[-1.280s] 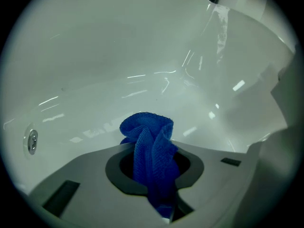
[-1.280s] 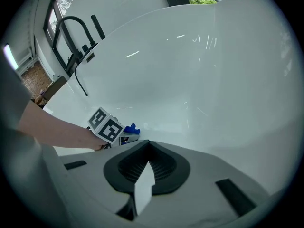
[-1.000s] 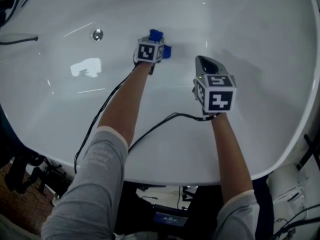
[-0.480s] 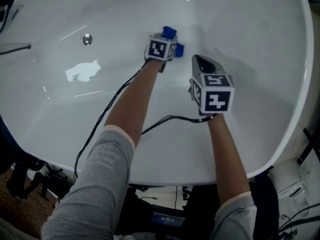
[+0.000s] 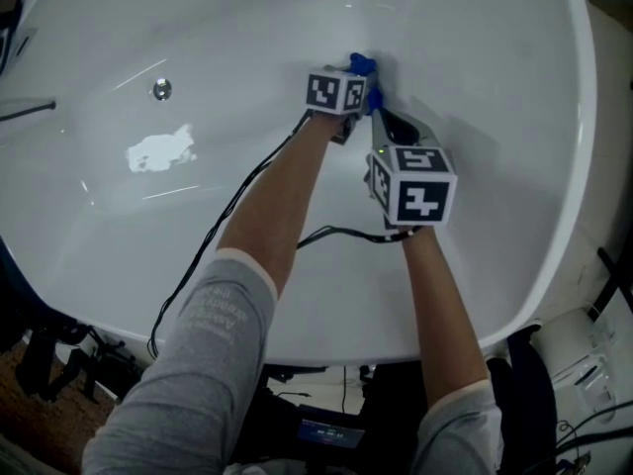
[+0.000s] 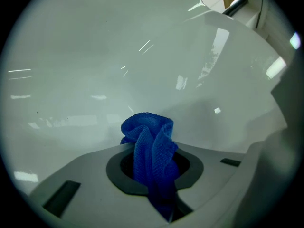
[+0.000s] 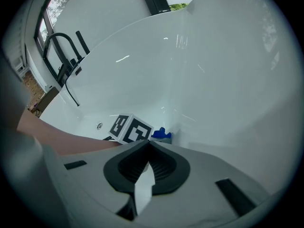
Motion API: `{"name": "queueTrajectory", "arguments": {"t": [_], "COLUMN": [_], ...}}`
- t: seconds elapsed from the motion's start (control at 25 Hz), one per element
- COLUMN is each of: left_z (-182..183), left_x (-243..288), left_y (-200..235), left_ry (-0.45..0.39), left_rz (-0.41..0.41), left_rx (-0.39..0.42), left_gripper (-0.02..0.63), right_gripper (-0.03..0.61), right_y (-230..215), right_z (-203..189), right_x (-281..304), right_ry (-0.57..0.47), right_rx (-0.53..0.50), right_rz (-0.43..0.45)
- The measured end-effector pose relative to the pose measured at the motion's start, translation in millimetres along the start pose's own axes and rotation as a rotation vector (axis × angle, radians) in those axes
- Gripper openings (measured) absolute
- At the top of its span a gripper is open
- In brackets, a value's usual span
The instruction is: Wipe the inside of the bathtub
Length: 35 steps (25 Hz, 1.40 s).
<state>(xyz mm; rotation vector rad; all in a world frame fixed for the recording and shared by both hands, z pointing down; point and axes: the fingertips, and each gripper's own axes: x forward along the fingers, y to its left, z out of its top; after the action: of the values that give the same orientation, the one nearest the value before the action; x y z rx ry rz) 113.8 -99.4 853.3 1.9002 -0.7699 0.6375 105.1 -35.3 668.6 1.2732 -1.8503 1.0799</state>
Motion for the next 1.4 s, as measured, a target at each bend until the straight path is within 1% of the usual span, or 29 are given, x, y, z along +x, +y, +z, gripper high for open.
{"name": "queueTrajectory", "arguments": {"t": [0.16, 0.32, 0.52, 0.72, 0.92, 1.12, 1.28, 1.4], "left_z": [17.2, 47.6, 80.4, 103.5, 117.9, 130.8, 140.7, 144.8], "left_x": [-13.2, -32.0, -58.2, -81.3, -99.7, -113.4, -125.5, -134.2], "left_y": [-20.9, -56.3, -111.9, -158.3, -196.9, -223.7, -248.2, -272.4], "left_ry": [-0.020, -0.034, -0.036, -0.037, -0.032, -0.030, -0.038, -0.037], "left_rz": [-0.020, -0.040, -0.078, -0.108, -0.134, -0.154, -0.177, -0.219], "left_rx": [0.012, 0.033, 0.039, 0.048, 0.070, 0.091, 0.098, 0.111], "left_gripper": [0.069, 0.069, 0.069, 0.069, 0.067, 0.067, 0.067, 0.068], "right_gripper": [0.009, 0.009, 0.009, 0.009, 0.009, 0.009, 0.009, 0.009], "right_y": [-3.6, -7.0, -5.7, -9.3, -18.3, -28.7, -34.5, -39.4], "right_z": [3.8, 15.3, 41.7, 72.8, 94.0, 103.0, 99.9, 95.4], "right_x": [-14.9, -43.1, -90.1, -130.7, -167.4, -195.6, -216.0, -234.0], "right_ry": [-0.002, -0.012, -0.037, -0.068, -0.091, -0.106, -0.107, -0.105], "right_rx": [0.020, 0.040, 0.042, 0.038, 0.044, 0.069, 0.089, 0.099], "right_rz": [-0.015, -0.029, -0.030, -0.037, -0.049, -0.059, -0.065, -0.071]}}
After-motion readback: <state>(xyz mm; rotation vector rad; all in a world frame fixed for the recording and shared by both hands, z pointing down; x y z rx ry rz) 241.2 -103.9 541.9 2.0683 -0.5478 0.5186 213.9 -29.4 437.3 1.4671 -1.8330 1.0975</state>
